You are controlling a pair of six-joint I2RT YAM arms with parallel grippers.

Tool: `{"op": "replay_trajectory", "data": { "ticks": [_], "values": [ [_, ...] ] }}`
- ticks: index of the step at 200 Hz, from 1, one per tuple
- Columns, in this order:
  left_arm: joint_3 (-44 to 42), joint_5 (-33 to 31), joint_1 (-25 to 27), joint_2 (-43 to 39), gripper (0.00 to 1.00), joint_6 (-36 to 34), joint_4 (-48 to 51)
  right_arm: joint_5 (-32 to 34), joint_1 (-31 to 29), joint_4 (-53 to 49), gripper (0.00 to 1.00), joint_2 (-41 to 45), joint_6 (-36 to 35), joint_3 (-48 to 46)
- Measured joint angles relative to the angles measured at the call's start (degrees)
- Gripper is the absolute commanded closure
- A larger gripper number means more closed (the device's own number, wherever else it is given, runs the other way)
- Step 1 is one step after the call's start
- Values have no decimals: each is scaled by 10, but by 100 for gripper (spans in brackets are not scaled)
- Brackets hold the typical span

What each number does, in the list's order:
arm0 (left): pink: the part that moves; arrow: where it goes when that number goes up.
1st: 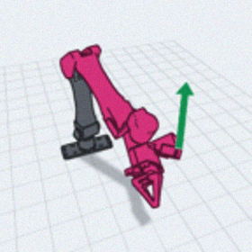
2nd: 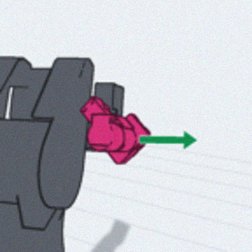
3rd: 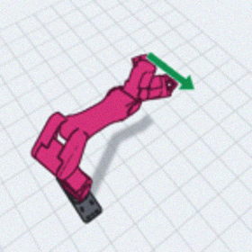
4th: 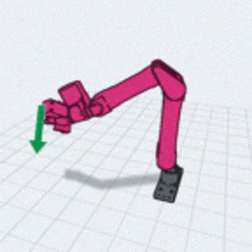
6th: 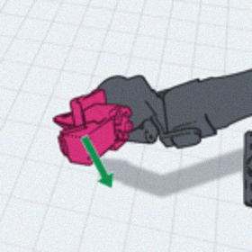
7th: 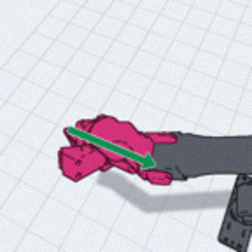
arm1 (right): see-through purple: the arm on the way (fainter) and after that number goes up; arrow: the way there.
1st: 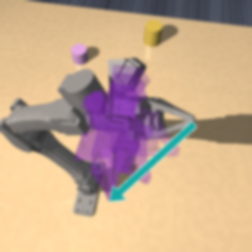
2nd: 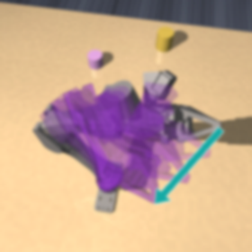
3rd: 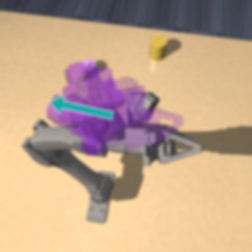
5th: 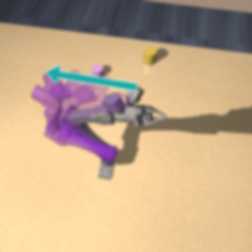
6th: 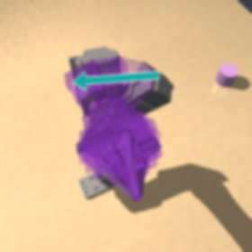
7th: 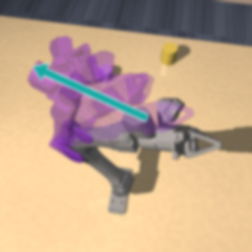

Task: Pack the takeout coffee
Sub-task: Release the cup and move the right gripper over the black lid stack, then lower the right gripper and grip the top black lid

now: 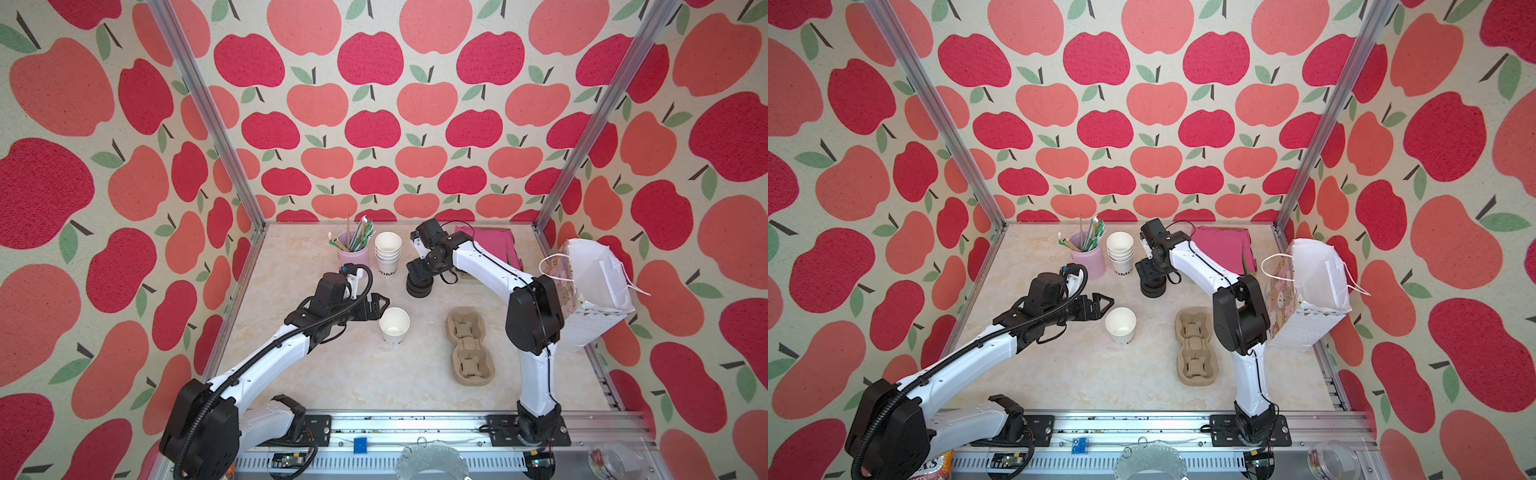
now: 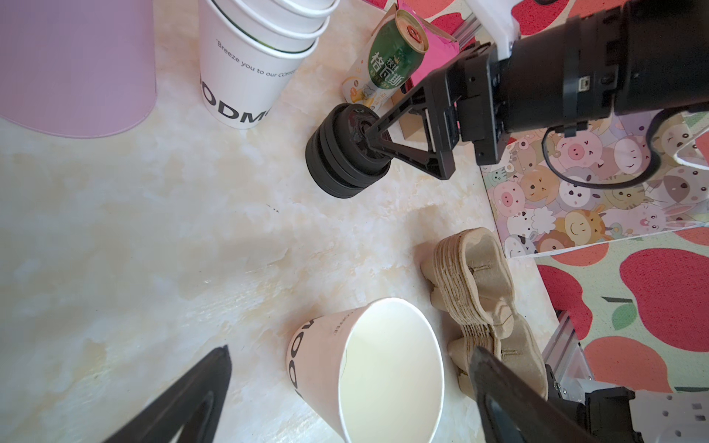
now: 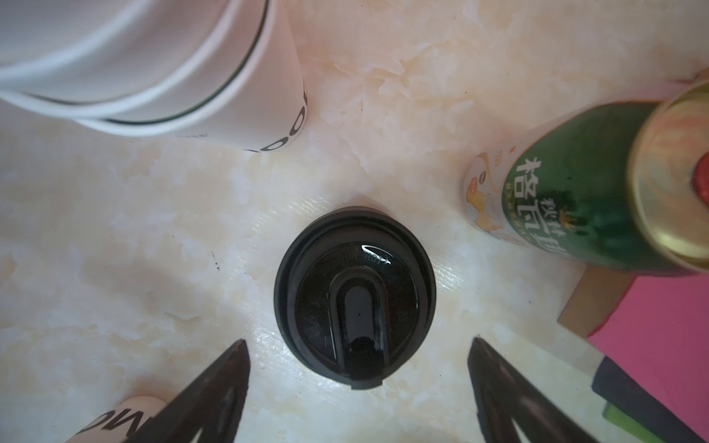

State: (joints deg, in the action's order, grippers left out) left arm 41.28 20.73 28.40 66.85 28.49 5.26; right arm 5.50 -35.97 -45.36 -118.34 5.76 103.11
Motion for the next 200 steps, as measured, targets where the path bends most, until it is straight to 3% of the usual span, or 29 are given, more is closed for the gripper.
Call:
{"op": "replay_trajectory", "data": {
  "ticks": [147, 200],
  "values": [
    [-6, 0, 0, 0, 1, 1, -11, -25, 13, -8, 20, -53, 1, 30],
    [-6, -7, 0, 0, 1, 0, -10, -38, 13, -9, 33, -63, 5, 35]
  ]
}}
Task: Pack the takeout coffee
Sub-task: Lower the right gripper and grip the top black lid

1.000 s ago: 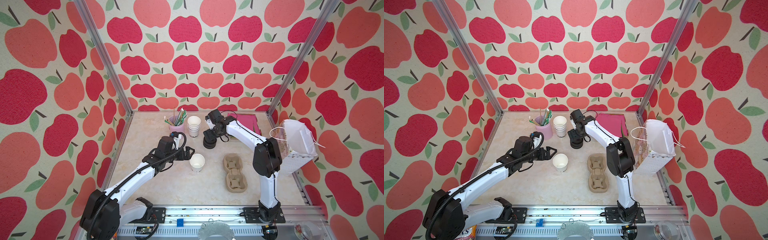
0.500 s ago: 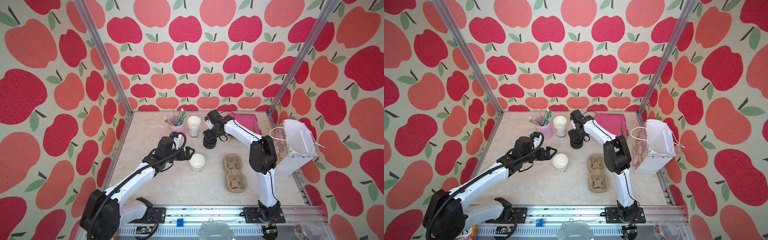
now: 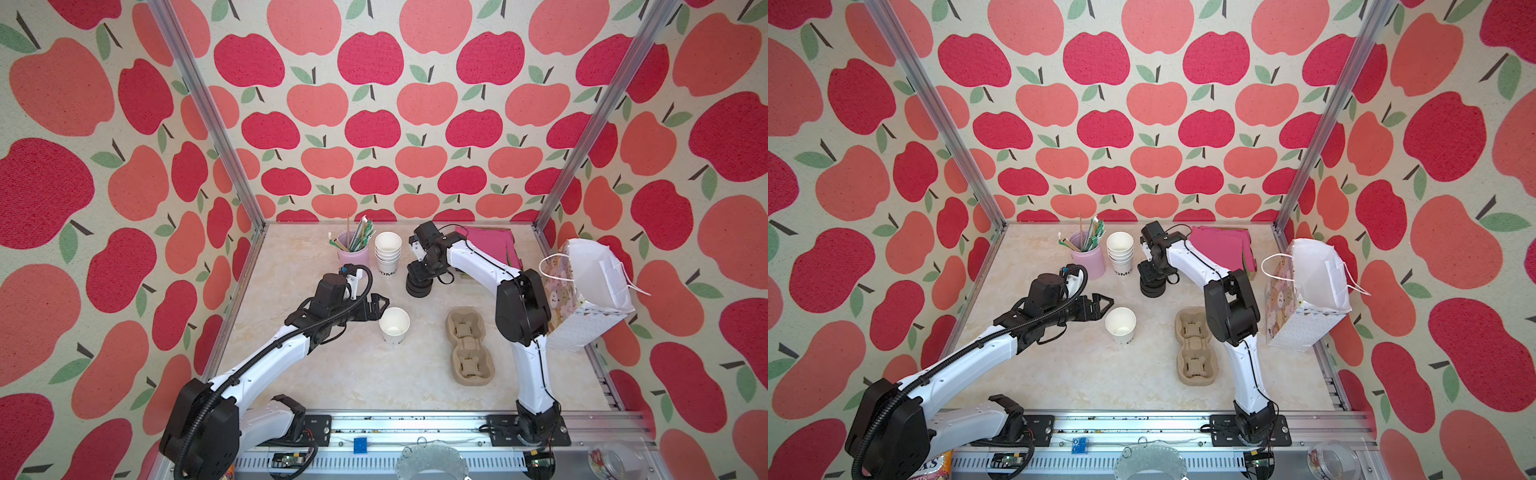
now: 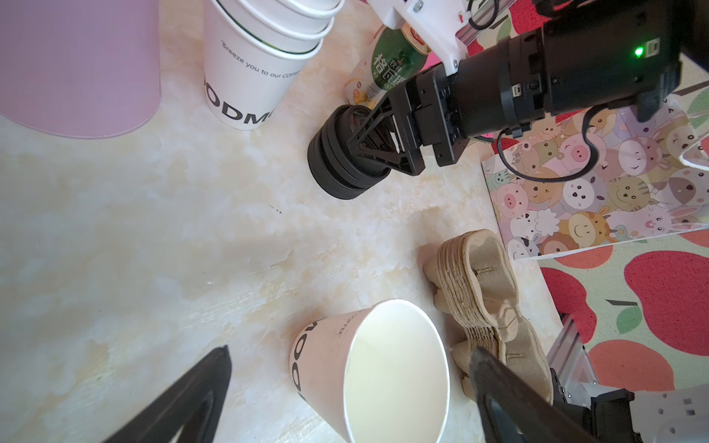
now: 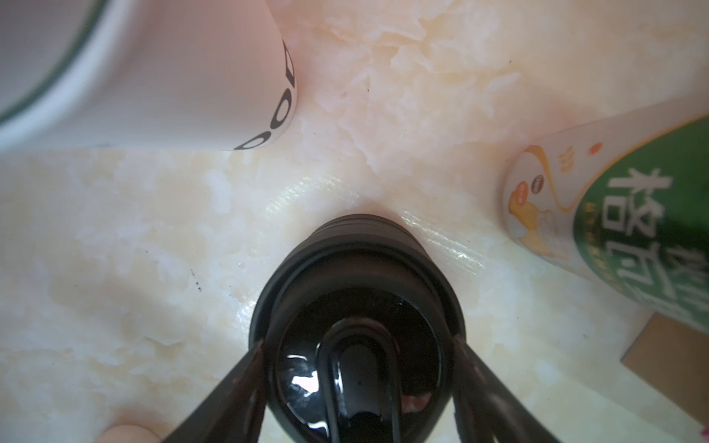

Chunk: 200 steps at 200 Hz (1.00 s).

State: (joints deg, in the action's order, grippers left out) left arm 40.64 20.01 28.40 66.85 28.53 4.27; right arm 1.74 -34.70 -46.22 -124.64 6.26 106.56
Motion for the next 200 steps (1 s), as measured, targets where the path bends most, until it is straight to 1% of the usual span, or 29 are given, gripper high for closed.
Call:
{"op": "replay_trajectory", "data": {
  "ticks": [18, 67, 200],
  "values": [
    [-1, -2, 0, 0, 1, 0, -1, -2, 0, 0, 36, -1, 0, 2],
    [-18, -10, 0, -3, 1, 3, -7, -1, 0, 0, 37, -1, 0, 2],
    [-18, -17, 0, -12, 1, 3, -9, -1, 0, 4, 39, 37, 0, -10]
  ]
}}
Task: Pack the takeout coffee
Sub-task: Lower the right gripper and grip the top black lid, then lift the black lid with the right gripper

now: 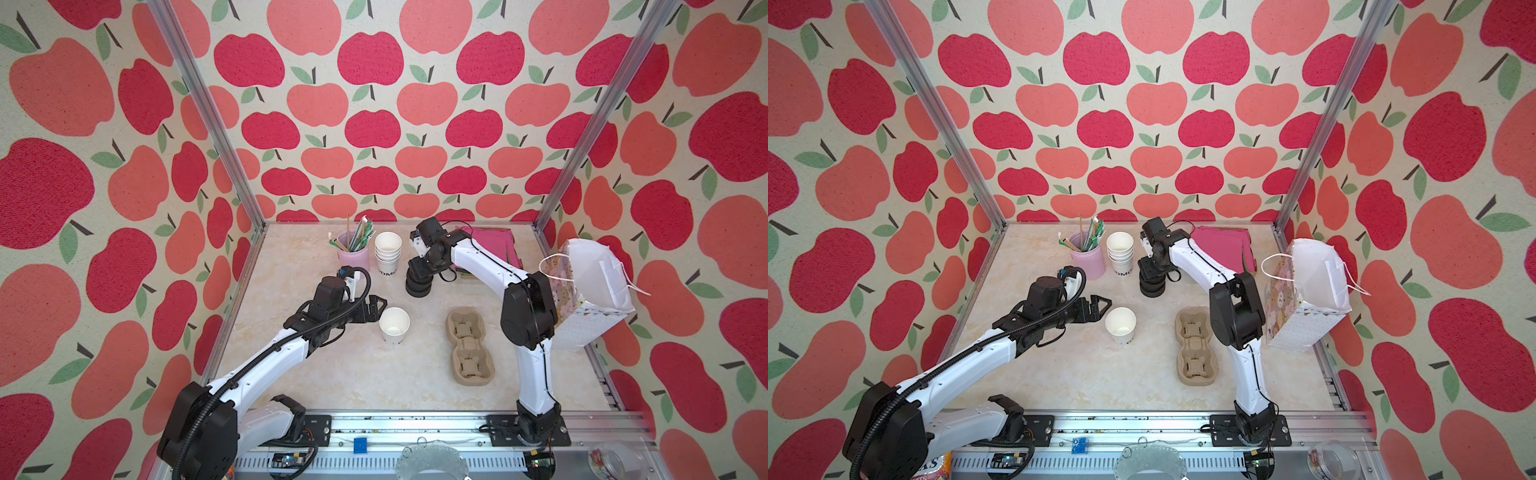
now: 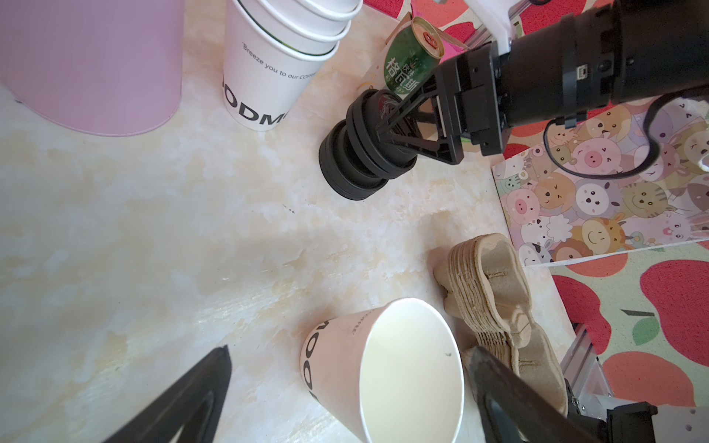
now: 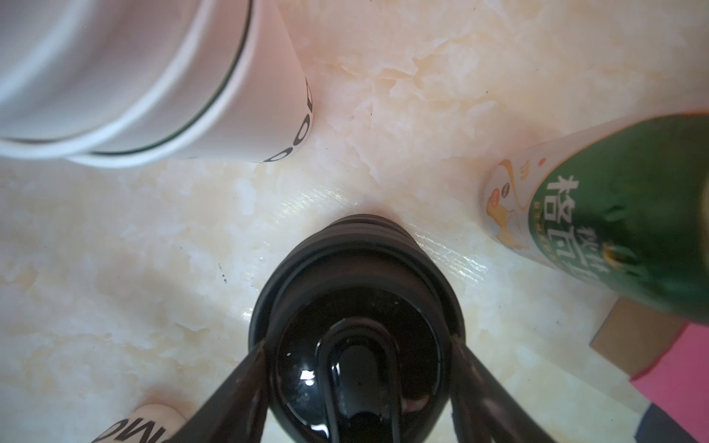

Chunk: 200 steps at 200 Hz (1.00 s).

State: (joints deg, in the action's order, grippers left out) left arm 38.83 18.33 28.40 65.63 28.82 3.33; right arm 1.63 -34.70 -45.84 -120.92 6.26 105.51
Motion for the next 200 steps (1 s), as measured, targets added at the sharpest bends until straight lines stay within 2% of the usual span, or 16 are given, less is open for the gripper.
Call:
{"op": "replay_trajectory", "data": {
  "ticks": [94, 200],
  "values": [
    [0, -2, 0, 0, 1, 0, 0, 11, -1, 10, 41, -11, -3, -14],
    [-3, -10, 0, -8, 1, 0, 0, 90, -37, 17, 43, -18, -44, -14]
  ]
}}
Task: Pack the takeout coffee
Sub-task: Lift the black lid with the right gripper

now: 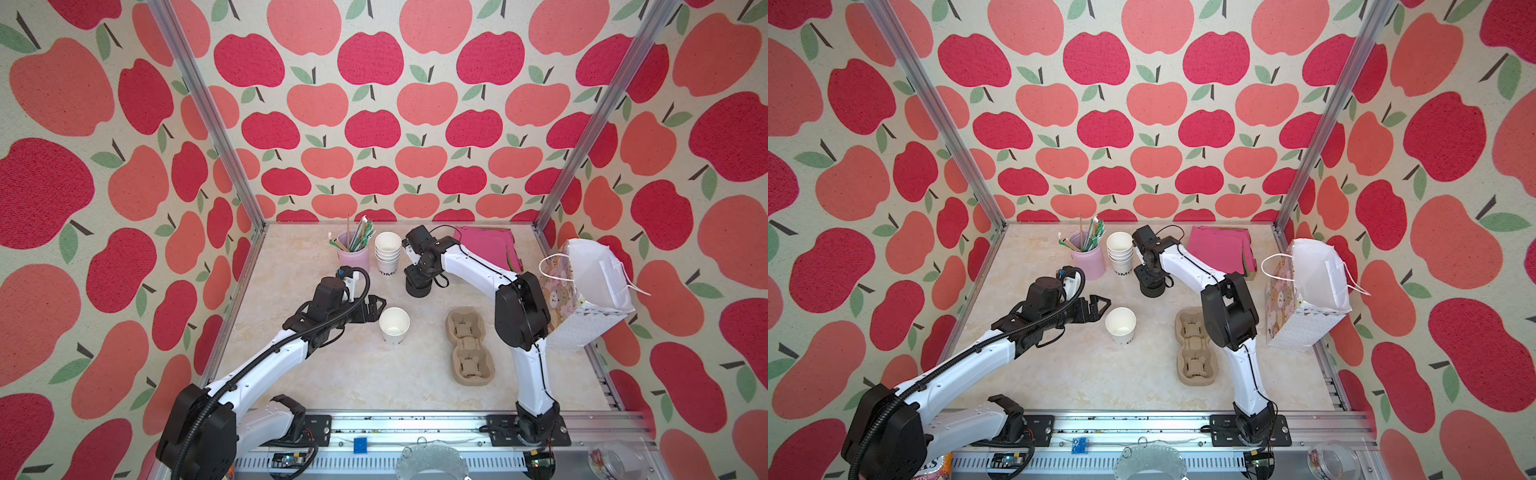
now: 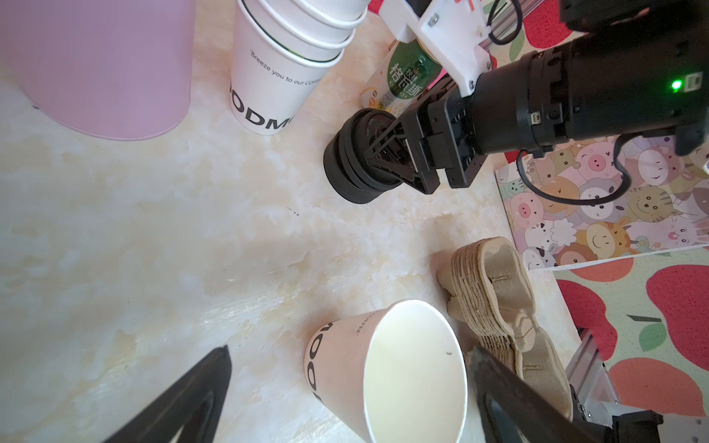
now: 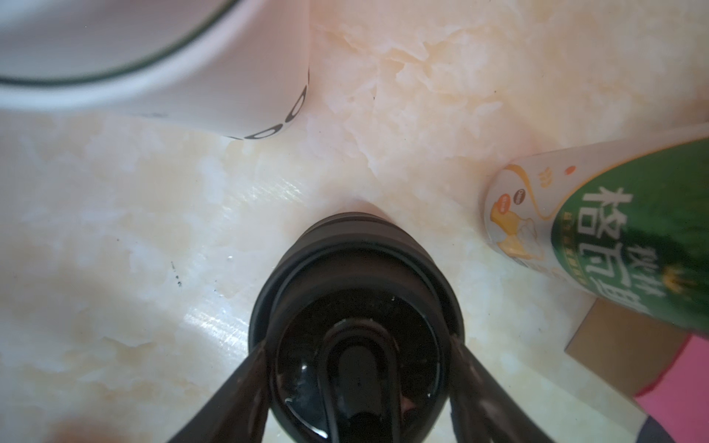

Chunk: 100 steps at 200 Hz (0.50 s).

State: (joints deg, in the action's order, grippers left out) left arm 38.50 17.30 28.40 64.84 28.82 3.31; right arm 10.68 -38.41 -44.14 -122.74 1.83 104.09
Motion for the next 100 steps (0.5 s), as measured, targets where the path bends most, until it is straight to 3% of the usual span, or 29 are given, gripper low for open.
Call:
{"op": "replay_trajectory", "data": {
  "ticks": [100],
  "values": [
    [0, -4, 0, 0, 1, 0, 0, 66, -21, 7, 42, 4, -54, 0]
  ]
}}
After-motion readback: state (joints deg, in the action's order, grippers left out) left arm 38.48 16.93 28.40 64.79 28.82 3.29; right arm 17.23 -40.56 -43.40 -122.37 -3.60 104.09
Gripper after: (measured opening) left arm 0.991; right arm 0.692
